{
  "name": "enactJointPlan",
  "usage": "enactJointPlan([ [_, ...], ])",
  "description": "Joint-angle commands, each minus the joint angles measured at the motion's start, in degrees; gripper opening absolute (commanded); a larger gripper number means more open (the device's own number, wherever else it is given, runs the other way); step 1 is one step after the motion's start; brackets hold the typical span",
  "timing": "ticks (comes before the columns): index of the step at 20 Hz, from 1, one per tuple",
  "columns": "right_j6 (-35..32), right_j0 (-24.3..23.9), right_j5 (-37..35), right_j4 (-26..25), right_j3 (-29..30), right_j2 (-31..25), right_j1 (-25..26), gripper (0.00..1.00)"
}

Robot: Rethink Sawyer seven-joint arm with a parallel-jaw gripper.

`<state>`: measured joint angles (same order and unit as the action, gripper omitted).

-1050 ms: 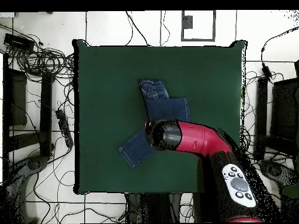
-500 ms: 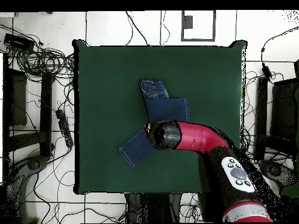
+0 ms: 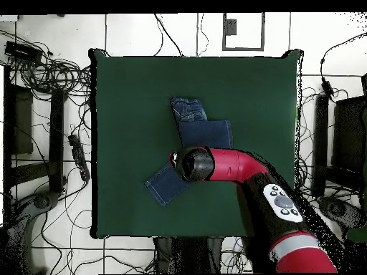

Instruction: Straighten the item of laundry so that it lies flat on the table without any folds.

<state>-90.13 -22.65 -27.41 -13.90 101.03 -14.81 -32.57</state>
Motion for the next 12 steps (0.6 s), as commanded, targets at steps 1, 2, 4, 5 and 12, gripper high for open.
enactJointPlan([
  [1, 4.8, -0.2, -1.6, -1.9, -3.8, -6.8, 3.2, 1.0],
  [2, 5.0, -0.4, -2.5, -2.3, -4.0, -7.0, 2.9, 1.0],
  [4, 5.8, -0.8, -5.0, -2.5, -4.6, -7.4, 1.9, 1.0],
  [5, 6.3, -0.9, -6.6, -2.5, -5.0, -7.6, 1.2, 1.0],
  [12, 8.5, -1.9, -15.1, -2.5, -6.5, -8.6, -3.1, 1.0],
])
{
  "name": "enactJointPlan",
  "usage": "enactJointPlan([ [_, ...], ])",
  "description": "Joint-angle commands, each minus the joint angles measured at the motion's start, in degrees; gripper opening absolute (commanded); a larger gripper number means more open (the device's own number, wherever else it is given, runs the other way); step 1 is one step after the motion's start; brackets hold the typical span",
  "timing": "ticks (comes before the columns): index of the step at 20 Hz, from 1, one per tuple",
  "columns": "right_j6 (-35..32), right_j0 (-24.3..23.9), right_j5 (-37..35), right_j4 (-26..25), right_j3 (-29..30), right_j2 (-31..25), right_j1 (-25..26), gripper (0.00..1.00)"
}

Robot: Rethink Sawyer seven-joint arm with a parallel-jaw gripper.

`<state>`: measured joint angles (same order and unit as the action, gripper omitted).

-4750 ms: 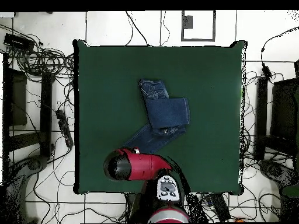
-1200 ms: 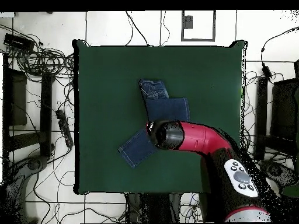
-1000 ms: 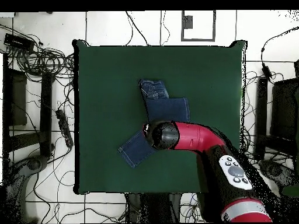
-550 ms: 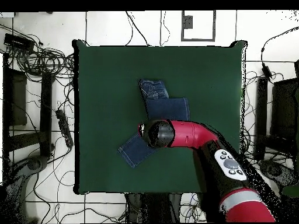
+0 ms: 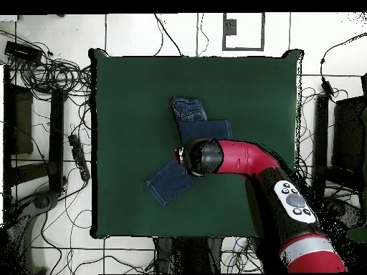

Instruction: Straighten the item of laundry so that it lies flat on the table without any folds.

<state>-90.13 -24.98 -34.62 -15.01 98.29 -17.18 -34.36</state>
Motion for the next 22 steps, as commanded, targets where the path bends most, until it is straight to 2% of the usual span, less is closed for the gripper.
enactJointPlan([
  [1, 8.4, 0.4, -8.4, -1.5, -3.9, -6.4, -1.5, 1.0],
  [7, 8.4, -0.3, -10.5, -2.1, -4.7, -7.3, -2.1, 1.0],
  [15, 8.9, -0.3, -8.7, -3.2, -7.7, -8.3, 2.3, 1.0],
  [22, 8.9, -0.8, -6.9, -4.7, -8.4, -8.9, 3.5, 1.0],
])
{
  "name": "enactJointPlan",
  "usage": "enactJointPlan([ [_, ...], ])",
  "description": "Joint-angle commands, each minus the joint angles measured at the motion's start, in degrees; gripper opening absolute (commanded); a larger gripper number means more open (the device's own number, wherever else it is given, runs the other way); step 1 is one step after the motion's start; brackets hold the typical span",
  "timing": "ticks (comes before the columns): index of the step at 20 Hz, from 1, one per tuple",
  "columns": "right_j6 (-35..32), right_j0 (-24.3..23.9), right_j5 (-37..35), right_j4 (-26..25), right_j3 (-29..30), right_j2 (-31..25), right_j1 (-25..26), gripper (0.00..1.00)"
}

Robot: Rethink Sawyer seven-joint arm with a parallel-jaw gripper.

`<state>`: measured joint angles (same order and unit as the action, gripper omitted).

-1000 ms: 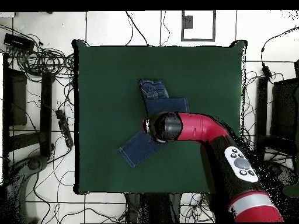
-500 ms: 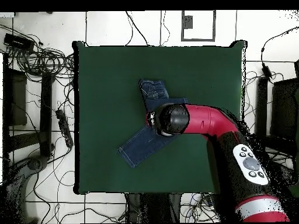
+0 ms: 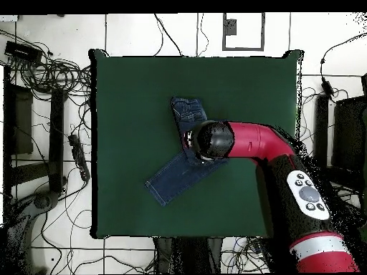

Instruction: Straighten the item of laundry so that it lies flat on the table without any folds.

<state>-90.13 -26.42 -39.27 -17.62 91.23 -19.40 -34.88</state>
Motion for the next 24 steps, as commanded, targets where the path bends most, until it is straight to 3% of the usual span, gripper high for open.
enactJointPlan([
  [1, 9.1, 0.4, -1.9, -2.5, -1.5, -6.8, 4.5, 1.0],
  [11, 12.4, -3.1, -1.0, -7.6, -2.0, -8.7, 5.7, 1.0],
  [17, 10.5, -4.6, -0.4, -11.4, -0.7, -7.2, 4.0, 1.0],
  [24, 5.7, -5.0, 5.1, -14.3, 1.9, -6.2, 4.0, 1.0],
])
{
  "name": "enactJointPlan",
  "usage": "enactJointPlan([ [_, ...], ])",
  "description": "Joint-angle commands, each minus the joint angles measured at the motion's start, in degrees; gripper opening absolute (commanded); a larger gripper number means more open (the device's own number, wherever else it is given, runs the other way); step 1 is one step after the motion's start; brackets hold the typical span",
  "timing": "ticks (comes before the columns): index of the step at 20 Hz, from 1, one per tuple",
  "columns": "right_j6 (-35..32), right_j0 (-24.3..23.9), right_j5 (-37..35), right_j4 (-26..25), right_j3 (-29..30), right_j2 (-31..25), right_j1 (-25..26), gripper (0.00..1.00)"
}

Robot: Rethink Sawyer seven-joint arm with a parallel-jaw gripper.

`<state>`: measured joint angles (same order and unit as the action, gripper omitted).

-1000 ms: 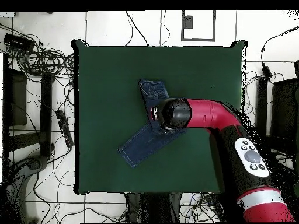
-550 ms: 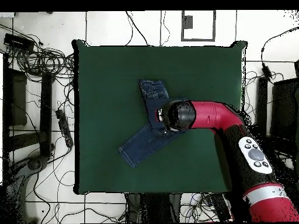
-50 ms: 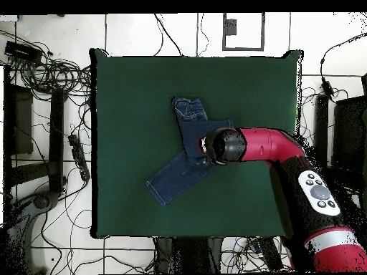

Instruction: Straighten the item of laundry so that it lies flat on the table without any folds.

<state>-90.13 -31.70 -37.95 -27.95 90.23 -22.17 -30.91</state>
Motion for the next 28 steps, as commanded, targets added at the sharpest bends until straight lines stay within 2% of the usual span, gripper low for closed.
enactJointPlan([
  [1, 5.0, 0.2, 4.8, -4.2, 3.3, -3.4, 0.2, 1.0],
  [6, 1.9, -0.5, 9.9, -5.2, 5.4, -3.1, 1.8, 1.0],
  [10, 1.2, -1.4, 10.6, -4.2, 6.5, -3.9, 2.1, 1.0],
  [11, 1.1, -1.5, 10.5, -3.8, 6.7, -4.0, 2.1, 0.0],
  [23, 0.5, -0.5, 7.2, -1.3, 7.7, -4.6, 1.4, 0.0],
  [26, 0.2, -0.2, 5.9, 0.0, 9.9, -5.3, -2.4, 0.0],
  [28, -0.2, 0.2, 4.2, 1.4, 12.1, -5.6, -6.7, 0.0],
])
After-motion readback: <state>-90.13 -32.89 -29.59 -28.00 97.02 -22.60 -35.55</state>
